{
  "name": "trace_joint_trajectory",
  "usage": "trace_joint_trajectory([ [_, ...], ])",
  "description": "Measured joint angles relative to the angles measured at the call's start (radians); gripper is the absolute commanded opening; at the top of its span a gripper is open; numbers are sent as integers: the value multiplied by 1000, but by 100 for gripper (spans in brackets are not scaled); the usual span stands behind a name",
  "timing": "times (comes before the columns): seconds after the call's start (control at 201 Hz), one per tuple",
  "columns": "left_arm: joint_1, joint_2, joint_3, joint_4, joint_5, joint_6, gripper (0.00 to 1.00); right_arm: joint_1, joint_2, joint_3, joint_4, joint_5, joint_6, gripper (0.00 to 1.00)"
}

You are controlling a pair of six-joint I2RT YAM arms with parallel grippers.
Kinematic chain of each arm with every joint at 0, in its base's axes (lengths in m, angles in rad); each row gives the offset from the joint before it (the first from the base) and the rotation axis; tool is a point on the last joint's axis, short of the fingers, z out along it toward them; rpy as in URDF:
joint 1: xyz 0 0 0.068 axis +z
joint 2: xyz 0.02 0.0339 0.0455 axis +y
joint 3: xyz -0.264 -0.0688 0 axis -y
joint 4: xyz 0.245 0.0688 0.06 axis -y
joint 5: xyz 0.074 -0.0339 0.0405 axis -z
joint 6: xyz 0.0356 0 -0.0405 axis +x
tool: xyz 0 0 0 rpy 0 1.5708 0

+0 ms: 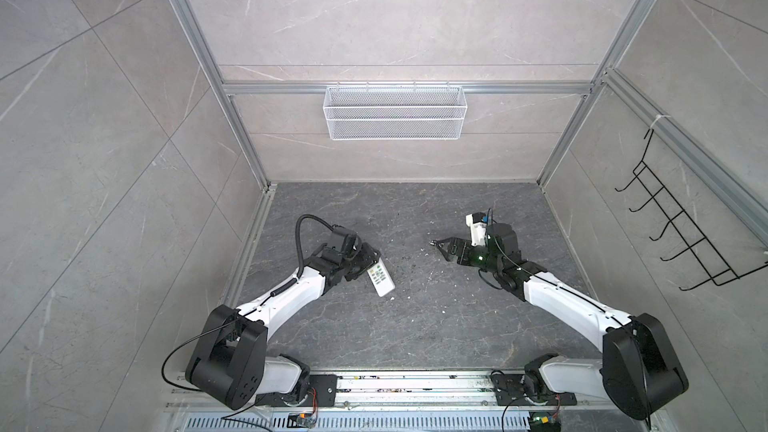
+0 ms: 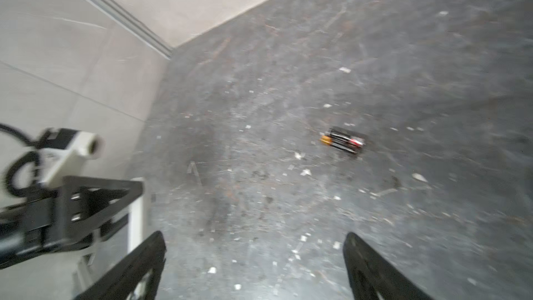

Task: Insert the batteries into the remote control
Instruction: 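Carry the remote toward the right gripper while the right gripper reaches for it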

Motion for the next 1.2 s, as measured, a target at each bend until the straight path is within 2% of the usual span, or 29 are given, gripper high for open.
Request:
trace_joint_trajectory([
  [0.174,34,-1,-15,226,148,-36,23,11,43,9,171,-217,237,96],
  [0.483,39,-1,-18,519,285,-167,22,82,206,92,440,-401,526,96],
  [0.717,39,1,-18,634,351,-250,22,103,269,114,568,-443,628,97],
  [0.871,39,21,-18,711,379,-298,22,123,335,119,702,-452,715,95],
  [1.066,39,74,-18,783,401,-348,22,150,380,134,768,-457,764,86],
  [1.195,39,97,-18,809,417,-370,22,160,380,161,782,-456,770,72],
])
